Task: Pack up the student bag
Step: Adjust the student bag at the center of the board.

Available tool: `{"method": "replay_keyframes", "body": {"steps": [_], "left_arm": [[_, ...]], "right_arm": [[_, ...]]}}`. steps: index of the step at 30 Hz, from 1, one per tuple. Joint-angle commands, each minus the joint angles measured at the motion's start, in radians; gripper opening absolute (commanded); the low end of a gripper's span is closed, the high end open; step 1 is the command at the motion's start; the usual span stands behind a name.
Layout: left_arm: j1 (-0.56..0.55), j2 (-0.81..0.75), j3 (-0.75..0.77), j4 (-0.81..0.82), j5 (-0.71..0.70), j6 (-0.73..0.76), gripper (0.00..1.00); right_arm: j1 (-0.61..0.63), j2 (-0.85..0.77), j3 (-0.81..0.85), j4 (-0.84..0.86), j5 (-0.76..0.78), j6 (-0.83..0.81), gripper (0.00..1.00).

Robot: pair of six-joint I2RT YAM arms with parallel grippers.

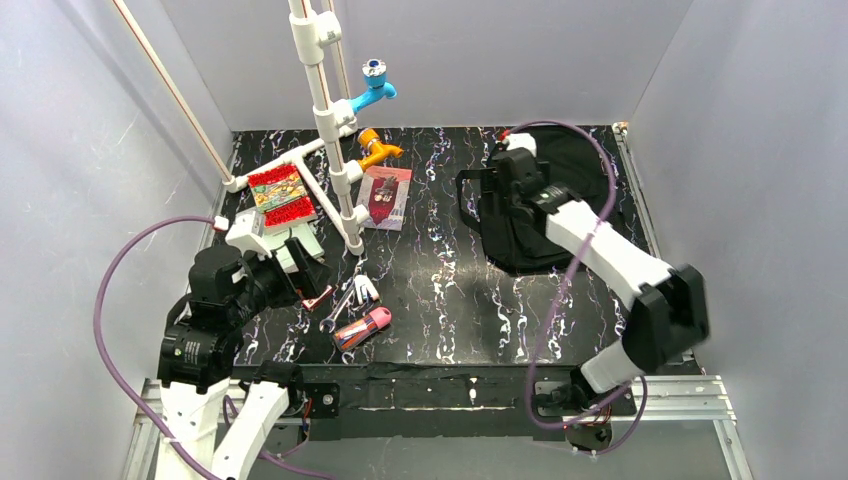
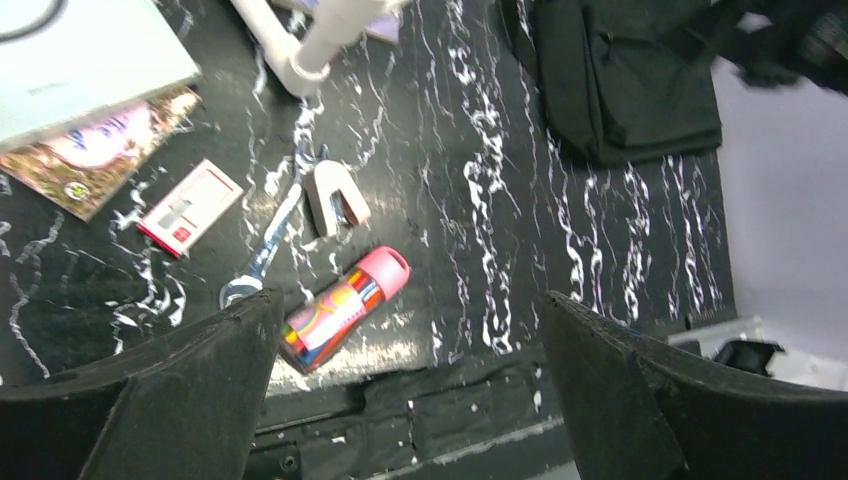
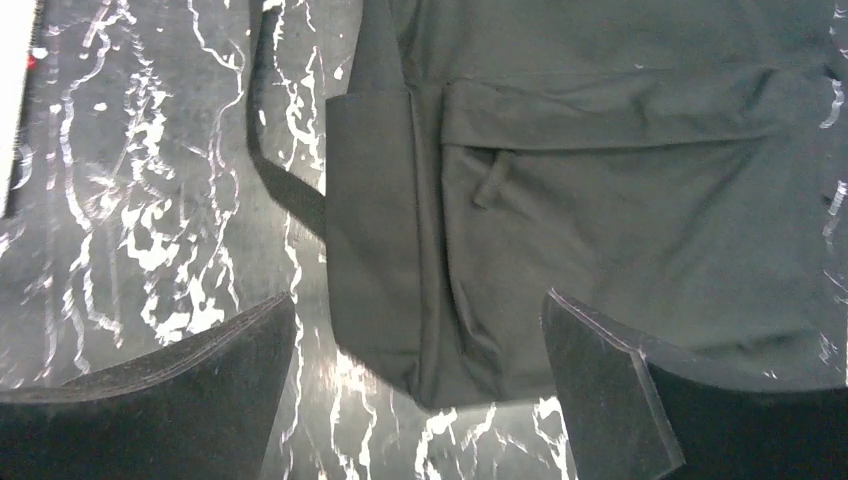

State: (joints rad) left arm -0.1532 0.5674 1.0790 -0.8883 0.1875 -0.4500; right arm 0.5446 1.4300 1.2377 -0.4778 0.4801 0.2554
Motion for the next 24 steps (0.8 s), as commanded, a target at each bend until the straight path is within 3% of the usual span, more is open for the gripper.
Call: {"method": "replay_keyframes", "body": {"steps": [1,8,11,17,20,23,24], "left_arm": [[0.004,-0.006,-0.031,-0.041,0.160,0.008,1.00],[0.002,0.022,-0.175,0.105,0.497,-0.107,0.99],[-0.010,-0.011,-0.204,0.113,0.518,-0.101,0.99],[-0.019,-0.085,-0.230,0.089,0.515,-0.059,0.99],[-0.019,-0.071,-0.234,0.097,0.509,-0.046,0.99],[-0.022,-0.024,-0.240,0.126,0.551,-0.053,0.99],[-0.031,-0.005,-0.247,0.142,0.572,-0.062,1.00]], "right_arm": [[-0.033,0.228,0.135,0.156,0.037,-0.032,1.00],[-0.059,0.601,0.388,0.206,-0.038,-0.099,0.87],[-0.074,0.712,0.479,0.216,-0.018,-0.145,0.83],[-0.086,0.837,0.550,0.210,-0.005,-0.282,0.62],[-0.084,0.846,0.538,0.193,-0.002,-0.317,0.44],[-0.051,0.800,0.472,0.203,-0.005,-0.350,0.08],[-0.029,0.778,0.437,0.214,0.002,-0.367,0.01]]}}
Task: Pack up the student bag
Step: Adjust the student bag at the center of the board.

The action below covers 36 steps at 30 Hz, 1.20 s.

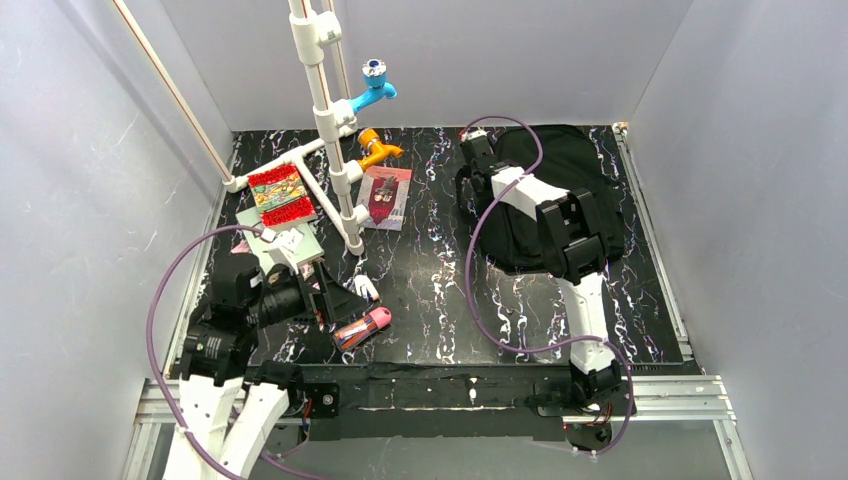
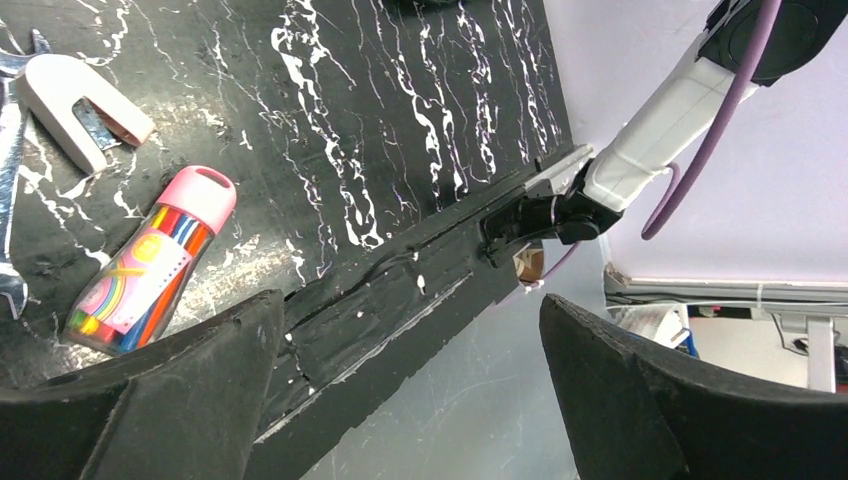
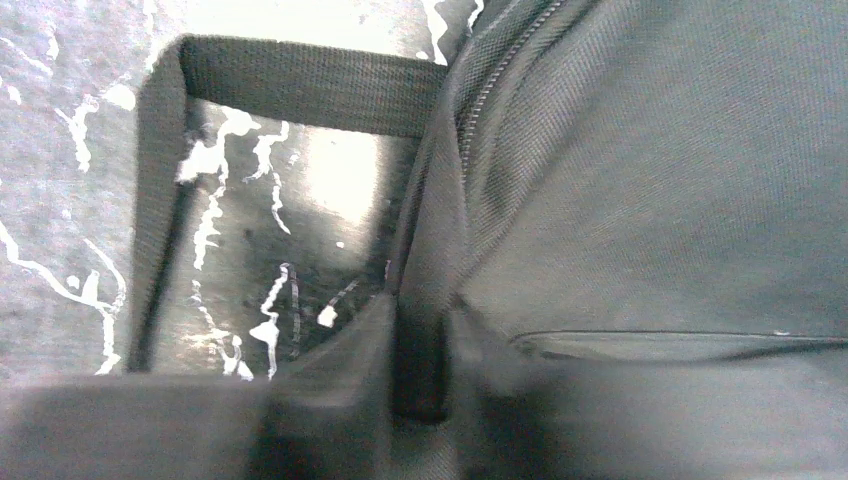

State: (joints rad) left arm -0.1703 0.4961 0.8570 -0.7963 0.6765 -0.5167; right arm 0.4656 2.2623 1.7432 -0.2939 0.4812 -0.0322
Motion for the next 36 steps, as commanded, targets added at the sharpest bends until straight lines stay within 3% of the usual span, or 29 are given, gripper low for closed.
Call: {"method": "replay_keyframes", "body": {"steps": [1,7,9,12,13,16,18,21,25,30,33,36], "left_arm": [[-0.035,0.080,-0.028,0.062,0.081,-0.004,0.99],[-0.221,0.105,-0.035,0.137,-0.069,-0.096,0.99],[-0.259,0.119,-0.058,0.180,-0.093,-0.138,0.99],[-0.316,0.142,-0.083,0.232,-0.131,-0.175,0.99],[-0.331,0.151,-0.084,0.240,-0.149,-0.179,0.99],[-0.375,0.182,-0.089,0.276,-0.194,-0.196,0.99],[-0.402,0.213,-0.098,0.319,-0.202,-0.213,0.99],[-0.438,0.265,-0.098,0.364,-0.228,-0.246,0.99],[-0.533,0.321,-0.069,0.391,-0.310,-0.261,0.99],[-0.713,0.429,0.005,0.392,-0.487,-0.256,0.99],[-0.844,0.546,0.090,0.387,-0.648,-0.190,0.99],[-0.919,0.690,0.219,0.339,-0.825,-0.137,0.99]], "right_arm": [[0.074,-0.084,-0.100,0.033,-0.005,-0.089,0.01],[0.308,-0.420,-0.494,0.074,-0.180,-0.042,0.01],[0.402,-0.567,-0.628,0.063,-0.123,0.014,0.01],[0.458,-0.757,-0.801,-0.026,-0.016,0.178,0.14],[0.456,-0.821,-0.853,-0.067,0.035,0.240,0.24],[0.440,-1.021,-0.966,-0.218,0.162,0.460,0.65],[0.434,-1.147,-1.004,-0.261,0.147,0.546,0.80],[0.424,-1.297,-1.032,-0.295,0.106,0.676,0.93],[0.396,-1.379,-1.046,-0.277,0.058,0.756,0.97],[0.327,-1.319,-1.012,-0.340,0.079,0.748,0.97],[0.221,-1.295,-0.999,-0.331,0.030,0.682,0.97],[0.070,-1.287,-0.994,-0.275,-0.116,0.605,0.97]]}}
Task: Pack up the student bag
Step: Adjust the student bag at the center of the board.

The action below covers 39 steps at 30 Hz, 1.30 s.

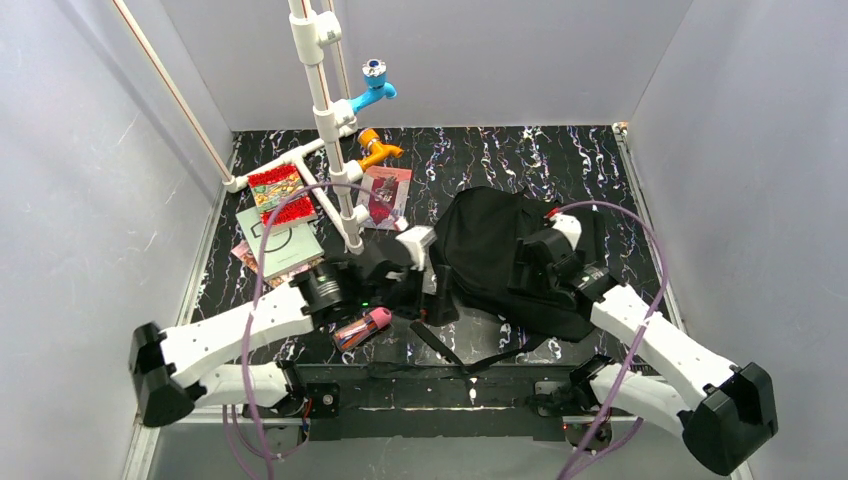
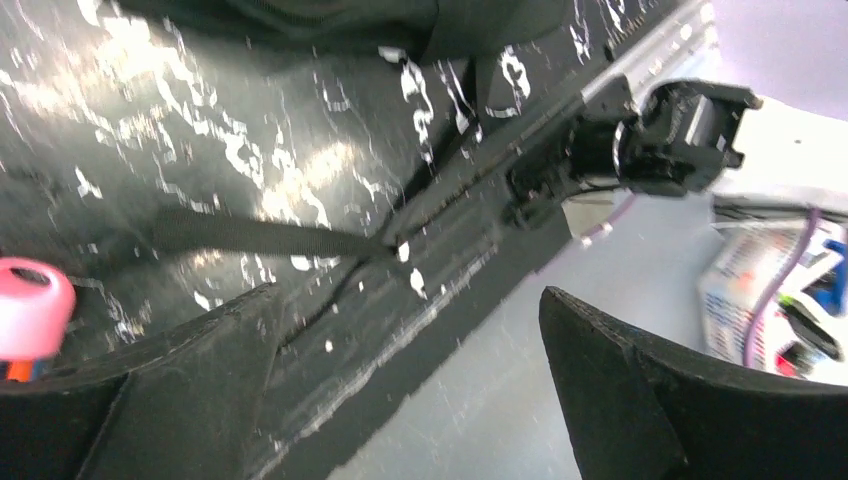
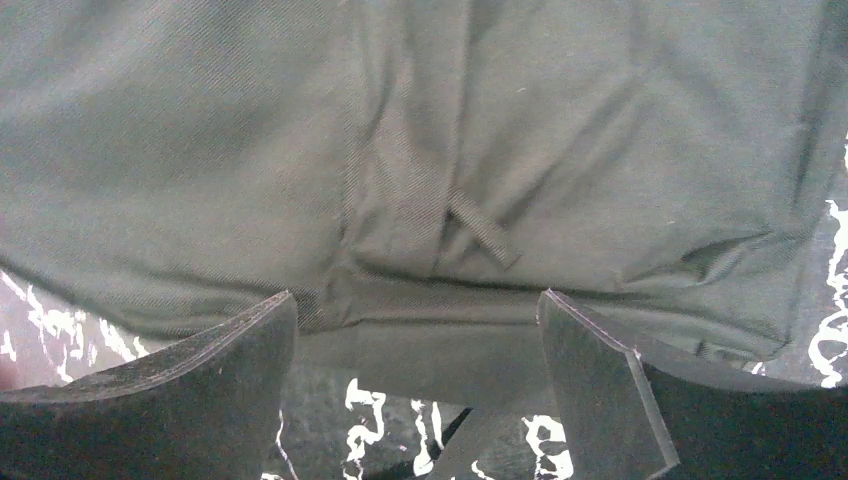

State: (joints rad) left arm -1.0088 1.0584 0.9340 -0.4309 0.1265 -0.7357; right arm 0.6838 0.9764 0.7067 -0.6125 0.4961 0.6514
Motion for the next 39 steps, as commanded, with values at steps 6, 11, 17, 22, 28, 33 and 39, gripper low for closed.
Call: {"method": "replay_keyframes", "body": {"steps": [6,11,17,22,28,33,39], "left_arm": [[-0.089,0.301,0.284,-0.053,-0.573,0.138,0.99],[0.009,0.475,0.396,-0.061,-0.540,0.177,0.93],[0.110,0.636,0.469,-0.030,-0.456,0.206,0.90],[0.166,0.729,0.501,0.003,-0.386,0.215,0.79],[0.180,0.842,0.566,0.002,-0.313,0.227,0.56],[0.183,0.862,0.529,0.038,-0.251,0.194,0.13],[0.135,0.770,0.358,0.099,-0.209,0.099,0.00]], "right_arm": [[-0.268,0.097,0.070,0.095,-0.228,-0.193,0.90],[-0.271,0.160,0.084,0.119,-0.156,-0.209,0.87],[-0.288,0.201,0.064,0.221,-0.211,-0.225,0.80],[-0.297,0.266,0.062,0.263,-0.253,-0.272,0.57],[-0.297,0.329,0.059,0.305,-0.238,-0.305,0.55],[-0.297,0.393,0.063,0.372,-0.248,-0.330,0.51],[-0.297,0.498,0.082,0.440,-0.223,-0.377,0.37]]}}
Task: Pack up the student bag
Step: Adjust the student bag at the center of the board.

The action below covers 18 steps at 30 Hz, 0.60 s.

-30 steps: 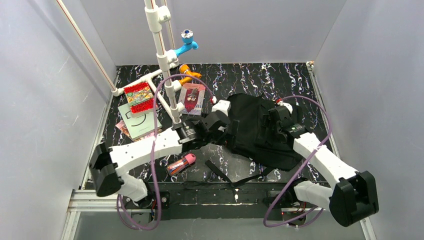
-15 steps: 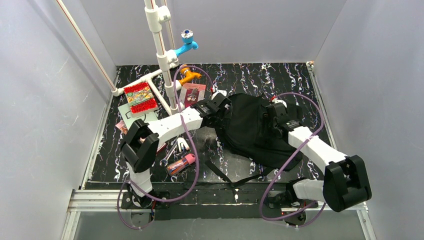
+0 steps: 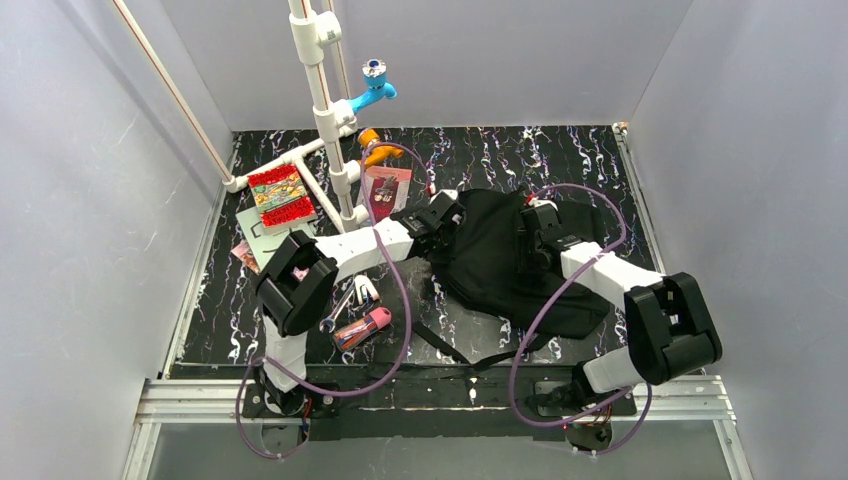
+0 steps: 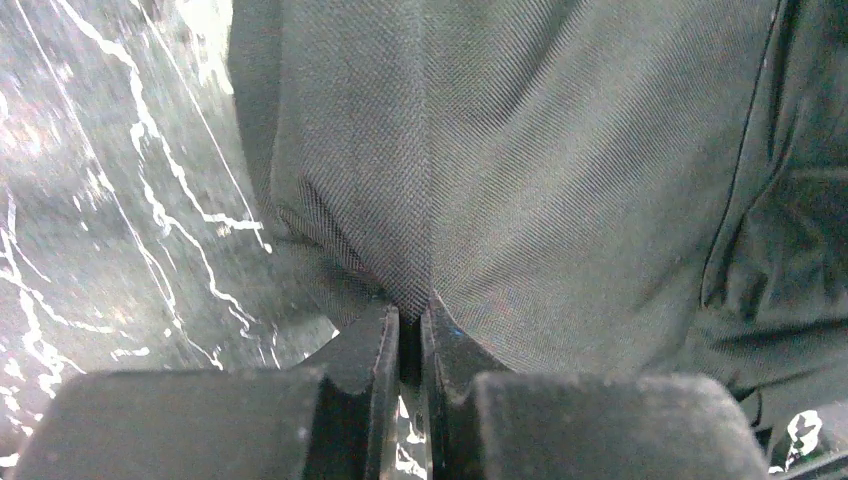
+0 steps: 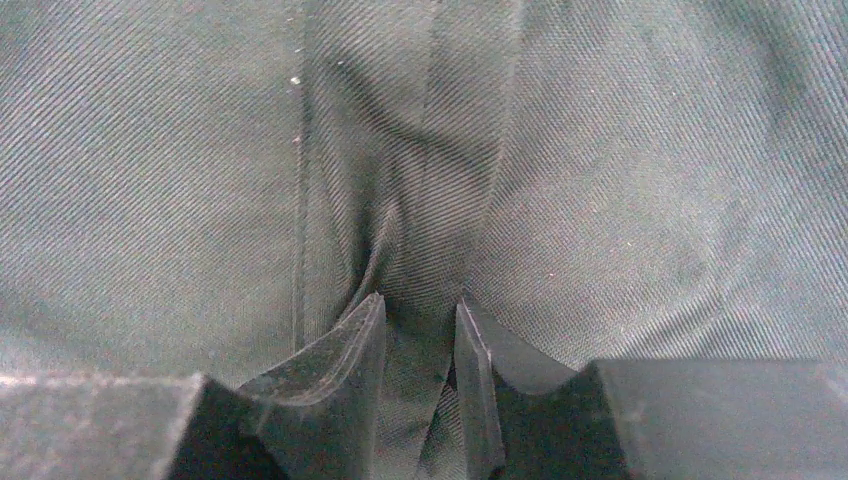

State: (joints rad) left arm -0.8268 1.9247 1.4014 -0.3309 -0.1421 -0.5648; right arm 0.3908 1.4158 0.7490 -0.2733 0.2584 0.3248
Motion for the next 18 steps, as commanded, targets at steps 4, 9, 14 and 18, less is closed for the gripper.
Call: {"method": "replay_keyframes", "body": {"steps": [4,9,14,18], "left_arm": [[-0.160,-0.212,-0.235,0.053,0.044,-0.194,0.00],[-0.276,-0.292,-0.323,0.142,0.063,-0.331,0.00],[-0.327,-0.314,-0.385,0.223,0.122,-0.403,0.00],[-0.327,-0.392,-0.410,0.180,0.096,-0.377,0.43]], "right_arm": [[-0.004,0.180,0.112,0.137,0.020,-0.085,0.35],[-0.004,0.321,0.259,0.107,0.023,-0.157,0.36],[-0.005,0.398,0.389,-0.005,0.014,-0.176,0.41],[0.001,0.369,0.439,-0.145,0.049,-0.124,0.51]]}}
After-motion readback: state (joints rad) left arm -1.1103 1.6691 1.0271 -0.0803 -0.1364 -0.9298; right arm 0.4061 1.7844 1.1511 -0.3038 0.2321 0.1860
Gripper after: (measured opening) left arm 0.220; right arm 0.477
